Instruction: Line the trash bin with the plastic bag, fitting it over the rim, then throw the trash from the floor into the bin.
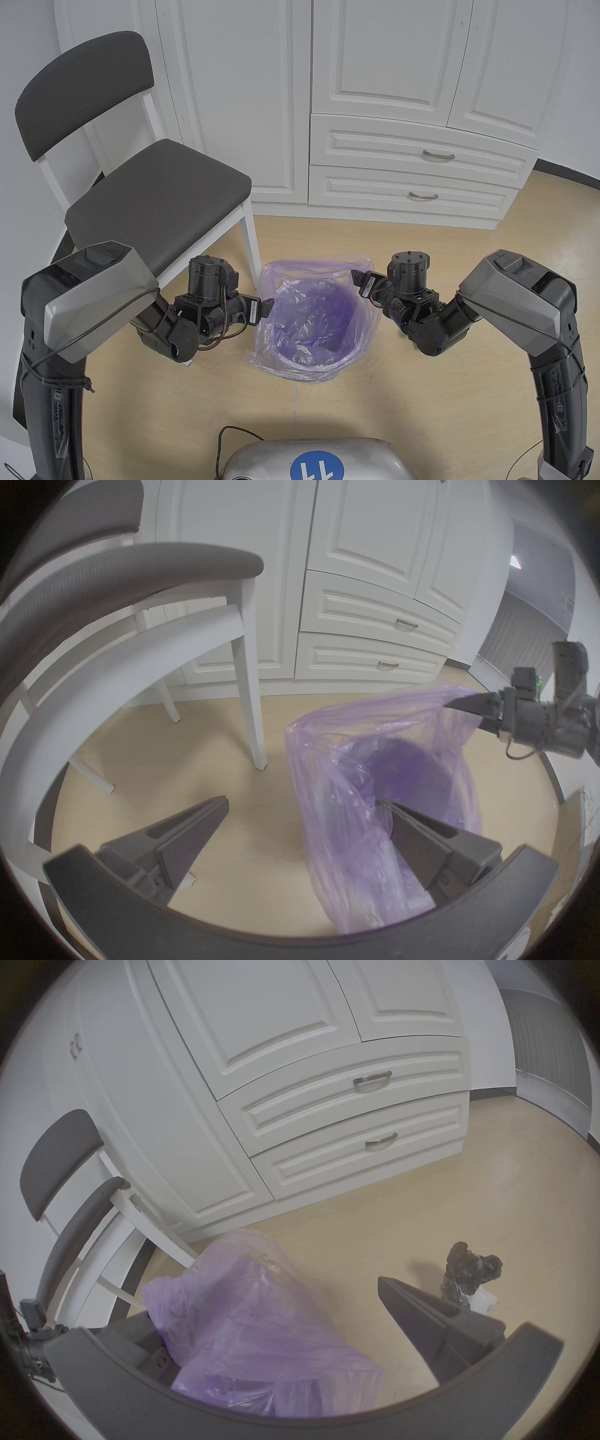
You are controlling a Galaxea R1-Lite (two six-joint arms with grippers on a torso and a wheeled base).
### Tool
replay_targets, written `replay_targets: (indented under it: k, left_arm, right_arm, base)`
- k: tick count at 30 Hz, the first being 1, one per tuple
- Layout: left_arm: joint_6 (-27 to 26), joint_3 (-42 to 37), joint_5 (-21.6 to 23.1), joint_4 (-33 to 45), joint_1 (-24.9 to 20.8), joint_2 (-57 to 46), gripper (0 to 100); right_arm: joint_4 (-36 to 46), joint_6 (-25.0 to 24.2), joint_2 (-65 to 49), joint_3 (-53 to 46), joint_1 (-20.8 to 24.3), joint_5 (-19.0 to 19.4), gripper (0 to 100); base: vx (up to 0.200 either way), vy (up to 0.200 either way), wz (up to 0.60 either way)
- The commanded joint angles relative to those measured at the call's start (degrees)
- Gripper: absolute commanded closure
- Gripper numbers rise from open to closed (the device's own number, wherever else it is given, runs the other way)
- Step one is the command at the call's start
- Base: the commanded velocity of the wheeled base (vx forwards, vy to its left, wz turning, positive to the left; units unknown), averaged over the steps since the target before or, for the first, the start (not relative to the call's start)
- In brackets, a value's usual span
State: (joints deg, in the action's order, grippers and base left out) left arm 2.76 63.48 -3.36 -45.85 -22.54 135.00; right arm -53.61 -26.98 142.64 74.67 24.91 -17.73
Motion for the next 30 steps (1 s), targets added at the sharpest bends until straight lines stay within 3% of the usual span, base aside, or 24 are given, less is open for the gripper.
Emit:
replay_targets:
  k: [1,17,19,25,30]
  left_arm:
    - [2.08,6.84,-3.4,0.32,1.45,7.38,0]
    - [8.41,18.09,-4.11,0.94,4.17,14.33,0]
    - [9.99,20.11,-4.28,1.02,4.26,15.56,0]
    - [11.83,25.73,-7.8,1.11,4.61,18.72,0]
    - [11.92,27.23,-8.24,1.11,4.87,19.95,0]
  right_arm:
    - [-1.58,1.23,5.45,0.57,-0.74,-0.03,0]
    - [-4.13,-0.97,12.13,9.09,-3.11,-0.03,0]
    - [-3.51,-2.99,14.07,12.87,-3.11,-0.12,0]
    - [-3.08,-3.17,18.64,21.05,-3.28,-0.12,0]
    - [1.85,-3.17,21.36,27.55,-3.64,-0.12,0]
  base:
    - [0.0,0.0,0.0]
    - [0.0,0.0,0.0]
    - [0.0,0.0,0.0]
    - [0.0,0.0,0.0]
    - [0.0,0.0,0.0]
